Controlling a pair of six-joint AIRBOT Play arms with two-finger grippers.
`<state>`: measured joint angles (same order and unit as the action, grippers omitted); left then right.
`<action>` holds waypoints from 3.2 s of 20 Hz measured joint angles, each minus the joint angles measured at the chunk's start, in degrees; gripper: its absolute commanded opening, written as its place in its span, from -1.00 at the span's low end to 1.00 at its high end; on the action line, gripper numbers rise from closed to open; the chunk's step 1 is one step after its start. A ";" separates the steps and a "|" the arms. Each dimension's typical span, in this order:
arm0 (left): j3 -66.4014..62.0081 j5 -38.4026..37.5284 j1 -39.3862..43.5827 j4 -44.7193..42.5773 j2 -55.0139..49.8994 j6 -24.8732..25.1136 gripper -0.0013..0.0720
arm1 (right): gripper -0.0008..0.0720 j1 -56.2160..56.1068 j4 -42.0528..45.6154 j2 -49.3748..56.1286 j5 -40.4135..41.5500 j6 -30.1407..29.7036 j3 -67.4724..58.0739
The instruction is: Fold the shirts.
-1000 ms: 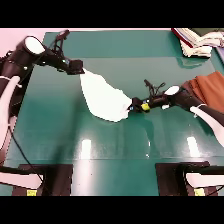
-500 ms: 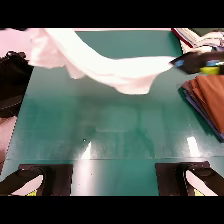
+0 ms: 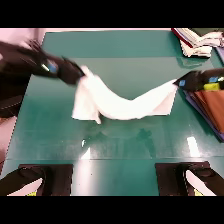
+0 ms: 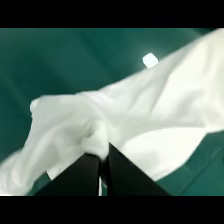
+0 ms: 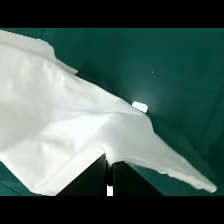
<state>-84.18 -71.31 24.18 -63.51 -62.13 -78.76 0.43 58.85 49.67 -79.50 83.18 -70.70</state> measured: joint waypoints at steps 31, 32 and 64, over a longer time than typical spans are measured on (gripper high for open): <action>23.37 19.85 -16.15 15.96 -21.81 -2.16 -0.88 | 0.21 7.30 -4.94 -0.13 4.72 0.15 9.11; 22.03 19.93 -16.04 16.02 -21.81 -1.88 -0.88 | 0.21 8.04 -3.56 0.28 4.48 0.15 9.16; -22.58 13.53 -15.78 -0.39 5.90 -0.66 -0.89 | -0.93 11.54 5.18 1.73 9.60 -8.11 -11.41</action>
<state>-106.76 -57.78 8.40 -63.90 -56.23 -79.42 11.97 64.03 51.40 -69.91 75.07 -82.11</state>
